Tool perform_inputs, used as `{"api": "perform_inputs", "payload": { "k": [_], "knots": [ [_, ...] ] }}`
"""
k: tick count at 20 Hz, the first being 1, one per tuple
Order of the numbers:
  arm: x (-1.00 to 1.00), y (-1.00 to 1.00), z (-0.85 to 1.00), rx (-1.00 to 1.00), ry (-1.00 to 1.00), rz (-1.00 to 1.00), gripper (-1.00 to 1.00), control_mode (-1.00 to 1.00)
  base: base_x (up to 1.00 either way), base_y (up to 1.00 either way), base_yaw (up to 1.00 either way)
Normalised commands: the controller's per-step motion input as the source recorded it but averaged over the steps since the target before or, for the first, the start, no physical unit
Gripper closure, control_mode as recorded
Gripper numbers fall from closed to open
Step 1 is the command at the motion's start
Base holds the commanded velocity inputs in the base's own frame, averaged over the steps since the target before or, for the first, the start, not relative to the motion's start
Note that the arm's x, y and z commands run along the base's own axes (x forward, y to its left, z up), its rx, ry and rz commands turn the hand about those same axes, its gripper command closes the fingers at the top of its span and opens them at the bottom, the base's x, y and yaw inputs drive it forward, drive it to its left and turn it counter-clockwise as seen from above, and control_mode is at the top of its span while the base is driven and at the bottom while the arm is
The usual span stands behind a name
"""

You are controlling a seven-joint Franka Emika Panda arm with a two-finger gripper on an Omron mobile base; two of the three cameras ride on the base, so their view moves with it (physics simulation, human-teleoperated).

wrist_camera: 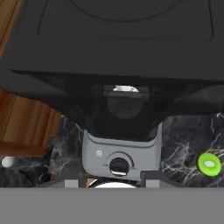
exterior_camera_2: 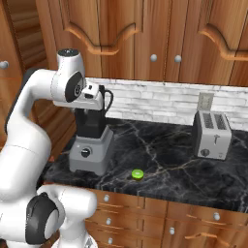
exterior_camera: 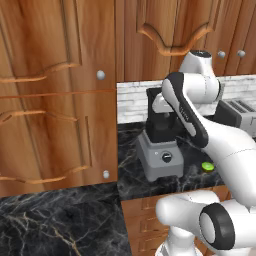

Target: Open the blender lid, put the kiwi in the blender, close the lid, and start the blender.

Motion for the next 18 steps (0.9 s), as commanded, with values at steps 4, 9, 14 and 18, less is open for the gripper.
{"api": "perform_inputs", "payload": {
  "k": [4, 9, 14, 18],
  "knots": [
    [-0.28, -0.4, 0.0, 0.05, -0.22, -0.04, -1.0, -1.0, 0.0, 0.0, 0.0],
    [-0.12, -0.98, 0.0, 0.12, -0.21, -0.17, -1.0, -1.0, 0.0, 0.0, 0.0],
    [0.13, 0.06, 0.45, 0.05, -0.15, -0.2, -1.0, -1.0, 0.0, 0.0, 0.0],
    [0.08, 0.53, 0.69, -0.04, -0.07, -0.04, -1.0, -1.0, 0.0, 0.0, 0.0]
  ]
}}
